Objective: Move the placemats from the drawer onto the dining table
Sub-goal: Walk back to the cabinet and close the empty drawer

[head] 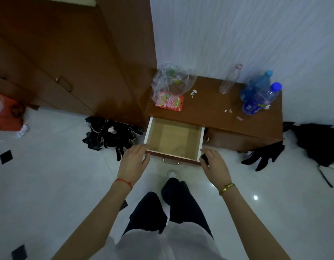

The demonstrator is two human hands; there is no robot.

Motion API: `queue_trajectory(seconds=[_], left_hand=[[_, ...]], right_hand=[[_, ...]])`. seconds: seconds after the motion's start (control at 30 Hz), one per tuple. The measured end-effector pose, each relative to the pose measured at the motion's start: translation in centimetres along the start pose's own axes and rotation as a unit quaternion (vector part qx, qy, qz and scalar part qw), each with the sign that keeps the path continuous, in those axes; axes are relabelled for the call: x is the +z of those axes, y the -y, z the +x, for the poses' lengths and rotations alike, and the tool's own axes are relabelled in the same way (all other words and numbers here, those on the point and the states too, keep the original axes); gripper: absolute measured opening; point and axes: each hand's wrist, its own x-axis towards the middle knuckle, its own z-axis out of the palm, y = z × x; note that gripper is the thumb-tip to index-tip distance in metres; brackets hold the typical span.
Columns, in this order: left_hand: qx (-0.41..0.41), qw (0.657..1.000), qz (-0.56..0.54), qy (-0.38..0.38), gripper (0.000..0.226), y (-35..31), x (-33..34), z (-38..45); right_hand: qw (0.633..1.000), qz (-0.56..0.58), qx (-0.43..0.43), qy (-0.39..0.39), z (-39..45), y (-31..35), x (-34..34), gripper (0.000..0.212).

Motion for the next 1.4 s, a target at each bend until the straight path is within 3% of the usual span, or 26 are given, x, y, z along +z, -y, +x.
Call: queue_trajectory(seconds=[0.23,0.4,0.63,0.97,1.4], left_hand=[[0.023,1.0,0.014,0.014,0.037,7.5,12.2,2.7],[0.042,0.999,0.008,0.016,0.044,13.7,21.8,2.8],[0.093,0.995,0.026,-0.03,0.057,19.8,29.6,3.4],[0.148,0.982,0.003,-0.121,0.064,21.6,32.6,6.7],[0.143,0.975,0.059,-0.159,0.088,19.4,31.5,19.1]], right_hand=[[1.0,0.012,0.013,-0.016,3.7,-5.2,12.5,0.029],[1.0,0.001,-0.01,-0.022,5.6,-9.4,21.3,0.046],[0.995,-0.01,-0.053,-0.083,6.8,-13.3,28.3,0.067],[0.952,-0.114,-0.144,-0.242,10.2,-16.2,30.8,0.078],[0.943,-0.165,-0.083,-0.275,20.8,-15.8,27.5,0.096]])
